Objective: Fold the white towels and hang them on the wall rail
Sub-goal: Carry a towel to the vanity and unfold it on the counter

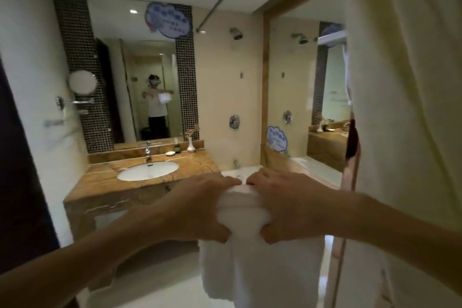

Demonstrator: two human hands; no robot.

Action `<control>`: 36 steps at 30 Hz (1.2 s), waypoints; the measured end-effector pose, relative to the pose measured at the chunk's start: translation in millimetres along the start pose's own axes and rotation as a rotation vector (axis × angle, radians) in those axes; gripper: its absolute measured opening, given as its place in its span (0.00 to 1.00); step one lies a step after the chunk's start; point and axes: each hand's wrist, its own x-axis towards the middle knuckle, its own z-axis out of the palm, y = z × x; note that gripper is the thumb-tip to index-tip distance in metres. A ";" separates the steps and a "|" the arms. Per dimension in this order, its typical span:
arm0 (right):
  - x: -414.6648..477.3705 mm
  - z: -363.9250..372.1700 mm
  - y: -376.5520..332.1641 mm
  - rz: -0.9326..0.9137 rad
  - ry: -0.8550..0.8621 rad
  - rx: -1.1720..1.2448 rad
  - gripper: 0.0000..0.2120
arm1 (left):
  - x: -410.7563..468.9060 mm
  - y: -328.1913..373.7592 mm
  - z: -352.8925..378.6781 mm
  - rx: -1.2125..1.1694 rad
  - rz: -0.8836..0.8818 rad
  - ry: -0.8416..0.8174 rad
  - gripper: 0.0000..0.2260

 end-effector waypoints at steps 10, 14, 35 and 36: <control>45.8 4.4 -37.3 -0.173 0.016 0.043 0.36 | -42.6 -41.7 -12.0 0.009 -0.110 0.033 0.40; 57.9 8.0 -46.3 -0.180 0.025 0.026 0.37 | -50.3 -54.9 -12.1 0.012 -0.142 0.033 0.41; 178.9 28.3 -68.4 -0.144 0.188 -0.072 0.33 | -25.6 -168.9 -21.1 0.320 -0.148 0.115 0.40; 190.2 31.8 -70.8 -0.139 0.196 -0.081 0.33 | -22.9 -179.5 -20.0 0.348 -0.161 0.112 0.40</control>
